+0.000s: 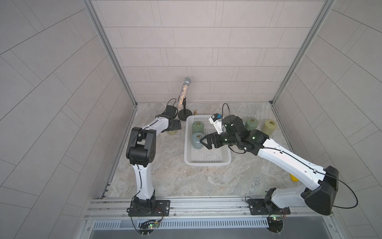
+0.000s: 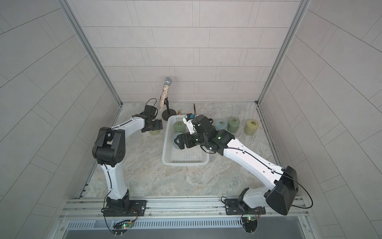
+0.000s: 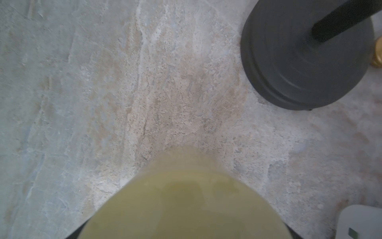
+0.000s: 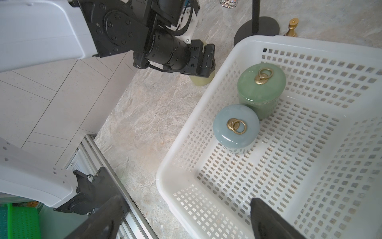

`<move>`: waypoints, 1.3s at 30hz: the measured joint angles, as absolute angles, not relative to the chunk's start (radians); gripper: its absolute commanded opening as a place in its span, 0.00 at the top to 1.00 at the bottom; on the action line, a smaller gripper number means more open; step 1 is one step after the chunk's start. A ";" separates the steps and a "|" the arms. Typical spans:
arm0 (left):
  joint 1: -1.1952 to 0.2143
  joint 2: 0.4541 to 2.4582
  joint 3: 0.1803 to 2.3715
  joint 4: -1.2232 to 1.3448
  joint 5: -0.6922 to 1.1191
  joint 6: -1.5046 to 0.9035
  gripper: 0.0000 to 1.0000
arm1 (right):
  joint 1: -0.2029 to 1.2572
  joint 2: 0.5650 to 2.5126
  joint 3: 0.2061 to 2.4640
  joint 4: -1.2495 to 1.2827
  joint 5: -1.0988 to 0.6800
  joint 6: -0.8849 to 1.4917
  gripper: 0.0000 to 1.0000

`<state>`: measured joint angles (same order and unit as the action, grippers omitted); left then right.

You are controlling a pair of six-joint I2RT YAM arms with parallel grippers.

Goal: Take the tea canister out of the basket
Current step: Place the tea canister at the center of the board, then pick up the tea canister from the basket.

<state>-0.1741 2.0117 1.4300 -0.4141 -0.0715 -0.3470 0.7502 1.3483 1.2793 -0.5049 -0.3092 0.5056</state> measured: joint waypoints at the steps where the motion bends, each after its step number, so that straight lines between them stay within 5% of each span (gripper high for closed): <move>1: -0.174 2.009 1.425 -0.412 -0.072 -0.347 0.03 | 0.751 1.348 1.279 -0.505 -0.310 0.506 0.00; 11: -0.174 1.916 1.385 -0.436 -0.076 -0.349 0.00 | 0.757 1.344 1.275 -0.505 -0.308 0.506 0.00; 24: -0.205 1.547 1.288 -0.509 -0.054 -0.358 0.00 | 0.759 1.229 1.190 -0.489 -0.245 0.506 0.00; 39: -0.652 1.334 1.062 -0.418 -0.034 -0.419 0.02 | 0.759 1.091 1.074 -0.474 -0.189 0.525 0.00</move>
